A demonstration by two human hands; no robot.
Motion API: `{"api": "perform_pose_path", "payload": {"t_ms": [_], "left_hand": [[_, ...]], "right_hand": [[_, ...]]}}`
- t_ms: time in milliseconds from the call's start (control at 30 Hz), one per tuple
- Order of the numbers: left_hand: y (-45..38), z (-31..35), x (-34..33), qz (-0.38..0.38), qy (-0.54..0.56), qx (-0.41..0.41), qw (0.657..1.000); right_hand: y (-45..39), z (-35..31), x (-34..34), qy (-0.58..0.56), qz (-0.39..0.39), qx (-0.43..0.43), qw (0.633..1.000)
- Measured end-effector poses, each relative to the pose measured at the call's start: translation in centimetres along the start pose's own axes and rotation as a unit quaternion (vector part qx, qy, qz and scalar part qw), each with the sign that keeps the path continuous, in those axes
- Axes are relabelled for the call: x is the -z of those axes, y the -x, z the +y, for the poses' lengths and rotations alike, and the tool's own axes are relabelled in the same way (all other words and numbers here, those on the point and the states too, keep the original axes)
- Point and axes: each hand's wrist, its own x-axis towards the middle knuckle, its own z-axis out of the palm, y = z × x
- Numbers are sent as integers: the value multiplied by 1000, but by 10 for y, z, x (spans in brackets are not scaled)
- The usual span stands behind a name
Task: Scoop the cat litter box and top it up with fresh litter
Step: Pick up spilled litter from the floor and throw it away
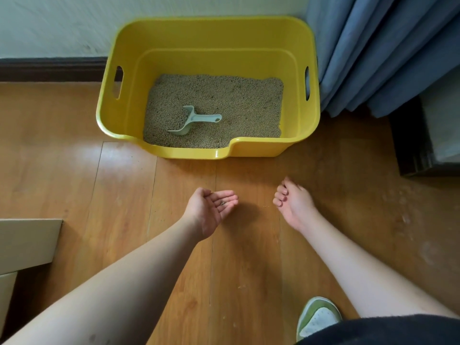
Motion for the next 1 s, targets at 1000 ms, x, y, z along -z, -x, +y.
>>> {"api": "perform_pose_path", "payload": {"t_ms": [1000], "left_hand": [[20,-10,-15,0,43,-27,999]], "right_hand": [[43,2,-3,-70,-86,-81,991]]}}
